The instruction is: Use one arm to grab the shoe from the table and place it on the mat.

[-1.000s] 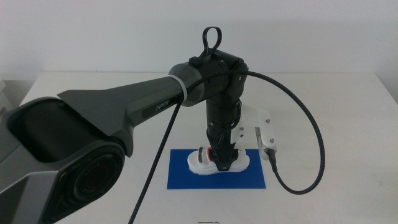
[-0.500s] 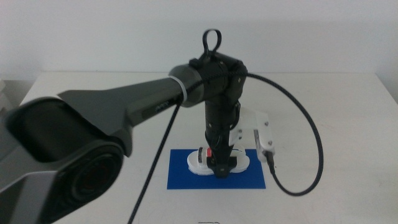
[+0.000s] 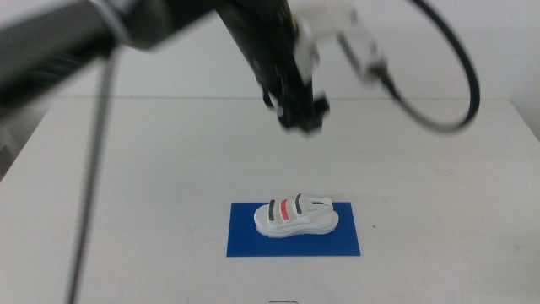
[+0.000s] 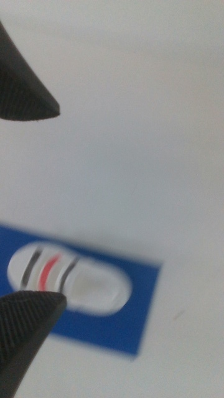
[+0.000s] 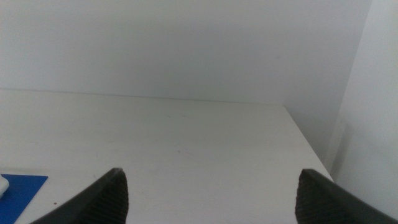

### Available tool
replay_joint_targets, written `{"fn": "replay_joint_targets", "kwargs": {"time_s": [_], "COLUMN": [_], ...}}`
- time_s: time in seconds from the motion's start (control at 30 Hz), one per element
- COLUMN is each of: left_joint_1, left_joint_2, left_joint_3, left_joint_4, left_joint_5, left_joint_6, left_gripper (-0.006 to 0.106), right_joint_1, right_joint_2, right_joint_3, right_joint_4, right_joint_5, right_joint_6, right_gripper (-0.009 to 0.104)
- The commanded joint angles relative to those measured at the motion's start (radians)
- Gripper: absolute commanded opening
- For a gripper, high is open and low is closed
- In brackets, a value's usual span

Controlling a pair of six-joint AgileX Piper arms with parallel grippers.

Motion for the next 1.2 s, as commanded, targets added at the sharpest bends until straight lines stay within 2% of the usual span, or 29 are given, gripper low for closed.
{"fn": "replay_joint_targets", "kwargs": {"time_s": [0.0, 0.1, 0.2, 0.27, 0.33, 0.43, 0.5, 0.7, 0.83, 0.97, 1.17], "left_joint_1": [0.020, 0.093, 0.193, 0.265, 0.309, 0.363, 0.404, 0.569, 0.641, 0.681, 0.697], "left_joint_2": [-0.124, -0.209, -0.283, -0.330, -0.395, -0.530, -0.631, -0.991, -1.199, -1.392, -1.650], "left_joint_3": [-0.023, -0.023, -0.023, -0.012, 0.029, 0.164, 0.304, 0.797, 1.122, 1.351, 1.601], "left_joint_4": [0.037, 0.062, 0.068, 0.082, 0.108, 0.159, 0.161, 0.101, 0.101, 0.102, 0.102], "left_joint_5": [-0.109, -0.068, 0.111, 0.180, 0.154, 0.029, -0.105, -0.523, -0.746, -0.803, -0.810], "left_joint_6": [-0.056, -0.244, -0.461, -0.509, -0.486, -0.487, -0.490, -0.491, -0.532, -0.640, -0.657], "left_gripper": [0.094, 0.094, 0.094, 0.094, 0.094, 0.094, 0.094, 0.094, 0.094, 0.094, 0.094], "right_joint_1": [0.002, 0.002, 0.002, 0.002, 0.002, 0.002, 0.002, 0.002, 0.002, 0.002, 0.002], "right_joint_2": [-0.019, -0.019, -0.019, -0.019, -0.019, -0.019, -0.019, -0.019, -0.019, -0.019, -0.019], "right_joint_3": [-0.019, -0.019, -0.019, -0.019, -0.019, -0.019, -0.019, -0.019, -0.019, -0.019, -0.019], "right_joint_4": [-0.009, -0.009, -0.009, -0.009, -0.009, -0.009, -0.009, -0.009, -0.009, -0.009, -0.009], "right_joint_5": [-0.075, -0.075, -0.075, -0.075, -0.075, -0.075, -0.075, -0.075, -0.075, -0.075, -0.075], "right_joint_6": [-0.004, -0.004, -0.004, -0.004, -0.004, -0.004, -0.004, -0.004, -0.004, -0.004, -0.004], "right_gripper": [0.094, 0.094, 0.094, 0.094, 0.094, 0.094, 0.094, 0.094, 0.094, 0.094, 0.094]}}
